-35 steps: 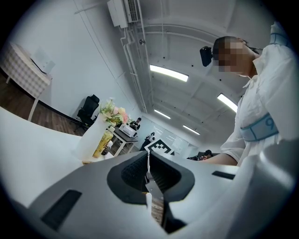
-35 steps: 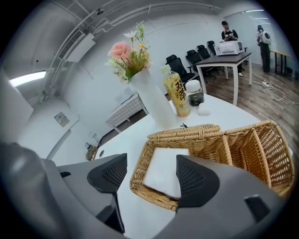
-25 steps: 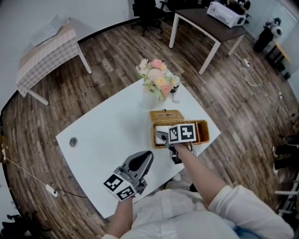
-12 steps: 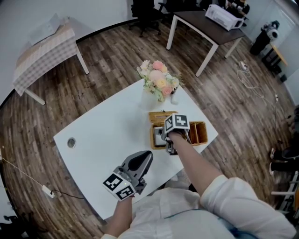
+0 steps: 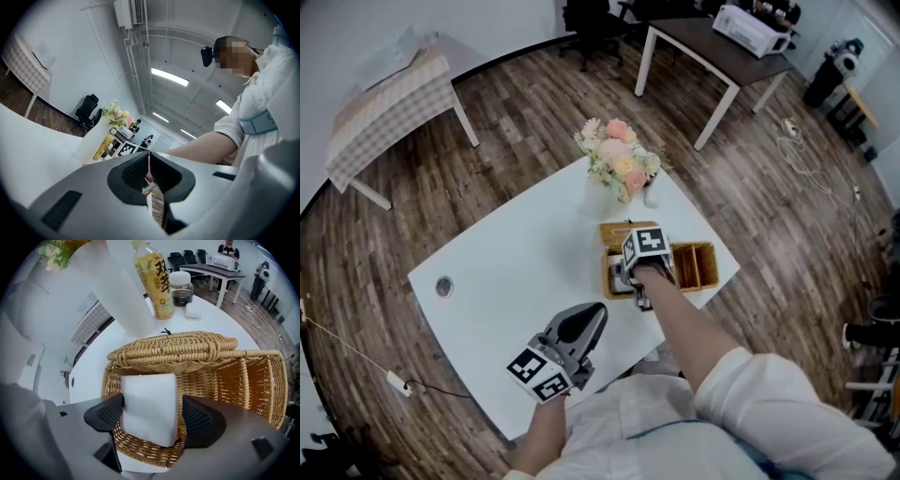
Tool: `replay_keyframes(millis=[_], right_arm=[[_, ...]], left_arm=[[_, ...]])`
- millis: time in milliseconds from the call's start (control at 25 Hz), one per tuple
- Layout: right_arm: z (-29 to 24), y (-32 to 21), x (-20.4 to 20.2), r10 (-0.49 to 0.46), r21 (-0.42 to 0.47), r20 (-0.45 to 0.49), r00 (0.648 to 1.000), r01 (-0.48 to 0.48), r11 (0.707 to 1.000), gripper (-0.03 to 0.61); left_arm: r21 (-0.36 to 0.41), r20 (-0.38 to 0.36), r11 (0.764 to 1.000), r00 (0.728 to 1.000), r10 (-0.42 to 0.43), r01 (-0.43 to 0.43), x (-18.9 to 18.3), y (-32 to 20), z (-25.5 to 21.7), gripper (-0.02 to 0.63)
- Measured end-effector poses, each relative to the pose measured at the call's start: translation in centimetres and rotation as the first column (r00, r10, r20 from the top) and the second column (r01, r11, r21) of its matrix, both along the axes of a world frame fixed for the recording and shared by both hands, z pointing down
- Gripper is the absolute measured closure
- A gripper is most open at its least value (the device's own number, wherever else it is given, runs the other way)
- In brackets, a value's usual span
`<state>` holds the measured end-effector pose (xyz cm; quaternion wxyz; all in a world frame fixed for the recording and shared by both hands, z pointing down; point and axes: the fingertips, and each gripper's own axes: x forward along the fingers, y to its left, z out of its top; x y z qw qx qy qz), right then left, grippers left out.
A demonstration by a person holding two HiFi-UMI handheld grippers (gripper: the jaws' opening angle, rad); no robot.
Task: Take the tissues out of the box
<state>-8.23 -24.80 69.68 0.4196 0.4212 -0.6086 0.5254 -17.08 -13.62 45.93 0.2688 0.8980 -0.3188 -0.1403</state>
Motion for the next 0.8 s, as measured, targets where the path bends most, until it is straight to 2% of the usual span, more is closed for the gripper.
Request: replay_keyframes(millis=[400, 560, 800], right_arm=[[1.0, 0.6, -0.5, 0.001, -0.156, 0.061, 0.998, 0.008, 0.988, 0.190], [1.1, 0.5, -0.5, 0.001, -0.172, 0.091, 0.996, 0.015, 0.985, 0.194], [0.5, 0.5, -0.5, -0.026, -0.130, 0.123, 0.992, 0.042, 0.991, 0.251]], left_arm=[[-0.006, 0.008, 1.000, 1.000, 0.013, -0.013, 0.5, -0.3, 0.1, 0.612], [-0.007, 0.010, 1.000, 1.000, 0.015, -0.015, 0.6, -0.4, 0.2, 0.612], [-0.008, 0.018, 1.000, 1.000, 0.026, -0.026, 1.2, -0.4, 0.4, 0.612]])
